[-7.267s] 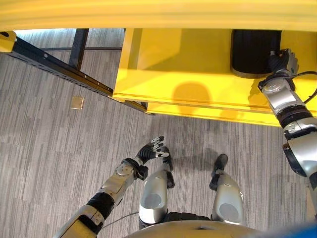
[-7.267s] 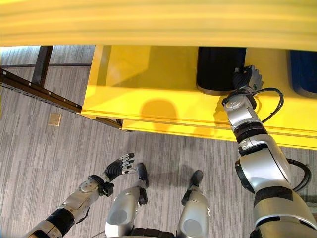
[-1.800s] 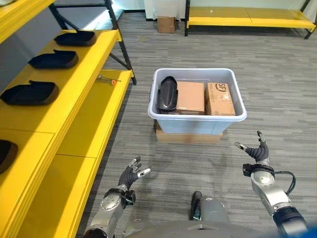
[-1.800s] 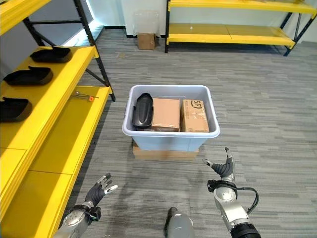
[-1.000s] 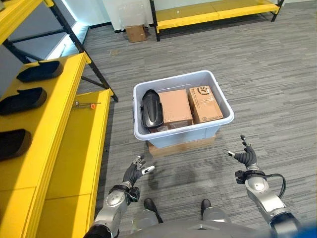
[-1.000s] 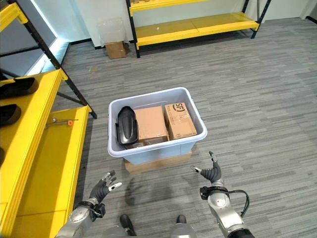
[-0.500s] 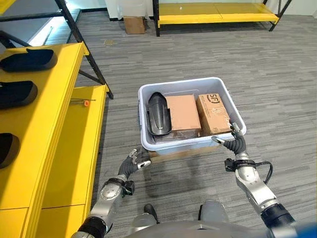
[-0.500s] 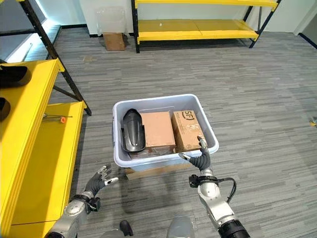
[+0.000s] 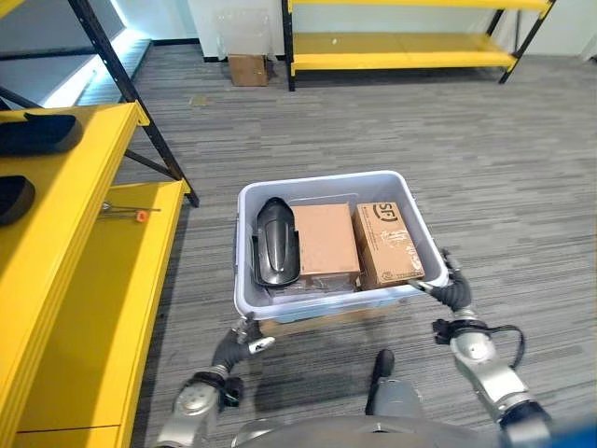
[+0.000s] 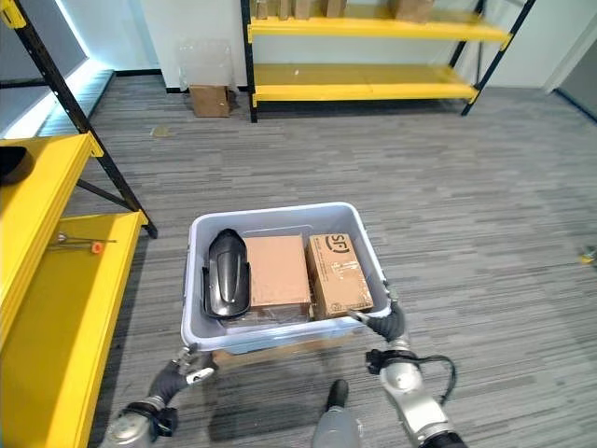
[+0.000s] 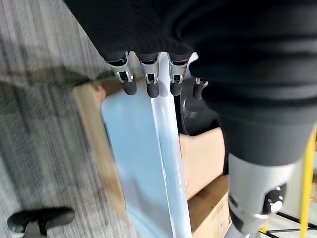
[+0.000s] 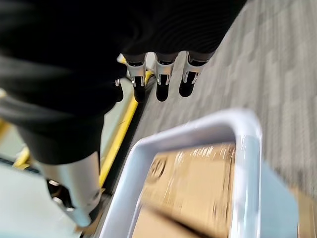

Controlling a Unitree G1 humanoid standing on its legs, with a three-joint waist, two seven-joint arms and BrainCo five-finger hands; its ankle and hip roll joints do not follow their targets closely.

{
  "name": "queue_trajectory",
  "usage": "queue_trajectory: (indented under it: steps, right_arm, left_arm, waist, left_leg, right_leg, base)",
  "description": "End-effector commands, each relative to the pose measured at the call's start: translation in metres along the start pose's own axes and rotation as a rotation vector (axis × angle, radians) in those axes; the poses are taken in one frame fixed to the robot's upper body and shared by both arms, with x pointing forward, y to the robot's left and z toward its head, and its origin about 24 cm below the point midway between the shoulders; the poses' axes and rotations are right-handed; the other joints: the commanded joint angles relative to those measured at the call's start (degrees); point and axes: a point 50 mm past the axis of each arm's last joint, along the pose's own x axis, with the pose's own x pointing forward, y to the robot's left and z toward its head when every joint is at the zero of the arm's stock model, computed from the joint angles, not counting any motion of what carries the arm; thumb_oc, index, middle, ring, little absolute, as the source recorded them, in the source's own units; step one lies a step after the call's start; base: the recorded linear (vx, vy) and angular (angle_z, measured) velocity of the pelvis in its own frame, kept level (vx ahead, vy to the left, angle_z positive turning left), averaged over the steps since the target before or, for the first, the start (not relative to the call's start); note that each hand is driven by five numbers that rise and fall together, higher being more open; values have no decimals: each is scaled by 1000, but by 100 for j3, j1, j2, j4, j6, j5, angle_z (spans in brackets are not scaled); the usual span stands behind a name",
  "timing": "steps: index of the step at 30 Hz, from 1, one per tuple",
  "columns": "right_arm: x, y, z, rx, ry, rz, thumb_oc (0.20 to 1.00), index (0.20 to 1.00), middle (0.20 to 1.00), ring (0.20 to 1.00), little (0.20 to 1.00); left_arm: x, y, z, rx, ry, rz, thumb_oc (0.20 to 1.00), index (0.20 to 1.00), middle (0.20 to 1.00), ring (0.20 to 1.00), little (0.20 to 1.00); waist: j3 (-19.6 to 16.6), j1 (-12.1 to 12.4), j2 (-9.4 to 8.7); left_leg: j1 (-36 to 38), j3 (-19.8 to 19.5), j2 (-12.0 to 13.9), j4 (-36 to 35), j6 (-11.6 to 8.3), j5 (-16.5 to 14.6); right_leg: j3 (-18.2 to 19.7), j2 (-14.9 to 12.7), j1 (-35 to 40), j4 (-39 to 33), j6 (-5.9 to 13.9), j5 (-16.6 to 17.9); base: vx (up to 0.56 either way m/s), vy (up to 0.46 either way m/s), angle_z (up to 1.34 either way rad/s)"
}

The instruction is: Move parts from the plastic box to the shelf.

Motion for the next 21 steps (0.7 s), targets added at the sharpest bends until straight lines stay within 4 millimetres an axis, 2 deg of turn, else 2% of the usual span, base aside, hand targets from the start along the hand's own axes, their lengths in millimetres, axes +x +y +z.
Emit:
queue_trajectory:
  steps: [1, 7, 8, 11, 12, 13, 14, 15, 17, 18, 19, 20, 21]
  right_arm:
    - [4, 8, 19, 48, -58, 4, 1000, 1000, 1000, 1000, 1000]
    - [4, 6, 17, 33, -54, -2, 1000, 1000, 1000, 1000, 1000]
    - [5, 4, 20, 14, -78, -7, 1000, 1000, 1000, 1000, 1000]
    - [6, 1, 23, 3, -107, -10, 1000, 1000, 1000, 1000, 1000]
    - [7, -2, 26, 5, -123, -10, 1000, 1000, 1000, 1000, 1000]
    - [7, -3, 27, 5, -129, -10, 1000, 1000, 1000, 1000, 1000]
    - [7, -5, 29, 0, -142, -19, 1000, 1000, 1000, 1000, 1000]
    - [7, -5, 29, 0, -145, -20, 1000, 1000, 1000, 1000, 1000]
    - [7, -5, 30, 2, -149, -30, 1000, 1000, 1000, 1000, 1000]
    - [7, -5, 30, 2, -149, -31, 1000, 1000, 1000, 1000, 1000]
    - [7, -4, 29, 6, -145, -33, 1000, 1000, 1000, 1000, 1000]
    - [6, -4, 27, 12, -130, -38, 1000, 1000, 1000, 1000, 1000]
    - [5, -3, 25, 21, -114, -37, 1000, 1000, 1000, 1000, 1000]
  left_arm:
    - [6, 5, 37, -47, -172, -13, 1000, 1000, 1000, 1000, 1000]
    - [5, 5, 40, -57, -193, 2, 1000, 1000, 1000, 1000, 1000]
    - [5, 5, 46, -75, -223, 17, 1000, 1000, 1000, 1000, 1000]
    - [6, 7, 56, -102, -282, 50, 1000, 1000, 1000, 1000, 1000]
    - [5, 12, 73, -118, -378, 106, 1000, 1000, 1000, 1000, 1000]
    - [3, 16, 81, -136, -425, 132, 1000, 1000, 1000, 1000, 1000]
    - [0, 21, 99, -161, -513, 164, 1000, 1000, 1000, 1000, 1000]
    - [-1, 22, 102, -161, -530, 170, 1000, 1000, 1000, 1000, 1000]
    - [-2, 24, 120, -150, -599, 167, 1000, 1000, 1000, 1000, 1000]
    - [-2, 23, 122, -149, -605, 166, 1000, 1000, 1000, 1000, 1000]
    - [-3, 22, 129, -140, -638, 165, 1000, 1000, 1000, 1000, 1000]
    - [-4, 20, 136, -146, -663, 167, 1000, 1000, 1000, 1000, 1000]
    - [-4, 19, 138, -152, -670, 170, 1000, 1000, 1000, 1000, 1000]
  waist:
    - [-16, 69, -288]
    - [-89, 97, -318]
    - [-82, 97, -326]
    - [-64, 83, -322]
    - [-32, 61, -291]
    - [-21, 54, -278]
    - [20, 45, -247]
    - [34, 45, -242]
    - [128, 45, -208]
    - [137, 38, -198]
    - [167, 16, -161]
    - [154, -41, -126]
    - [148, -43, -108]
  left_leg:
    - [-433, 61, -735, -16, 375, 119]
    - [-493, 45, -595, 68, 328, 160]
    - [-565, 36, -508, 221, 292, 152]
    - [-635, 56, -450, 424, 270, 101]
    - [-718, 122, -402, 696, 224, 132]
    - [-744, 157, -386, 814, 208, 126]
    - [-903, 320, -250, 1263, 85, 381]
    - [-959, 338, -211, 1367, 55, 427]
    - [-1324, 442, 62, 1709, -134, 851]
    - [-1351, 462, 106, 1681, -165, 921]
    - [-1405, 570, 231, 1502, -254, 1159]
    - [-1371, 821, 274, 1033, -278, 1249]
    - [-1344, 863, 242, 813, -283, 1353]
  right_leg:
    - [-163, -384, 504, -36, 665, -55]
    - [-271, -124, 703, 33, 384, -447]
    - [-269, -19, 792, 14, 265, -547]
    - [-268, 39, 832, 14, 180, -624]
    - [-280, 89, 854, 33, 92, -705]
    - [-300, 112, 859, 48, 50, -747]
    - [-359, 201, 942, -5, -60, -827]
    - [-371, 222, 963, -24, -81, -839]
    - [-376, 320, 1064, -67, -162, -928]
    - [-382, 333, 1068, -70, -168, -934]
    - [-408, 356, 1092, -83, -168, -946]
    - [-514, 329, 1143, -121, -134, -932]
    - [-539, 296, 1172, -136, -102, -911]
  base:
    - [183, -165, -18]
    - [127, -188, -5]
    - [144, -289, -1]
    - [98, -210, -2]
    - [69, -161, 1]
    - [117, -267, 4]
    - [84, -186, 4]
    - [73, -182, 12]
    - [33, -90, 25]
    - [32, -4, 35]
    - [33, 83, 28]
    - [53, 151, 24]
    - [70, 203, 19]
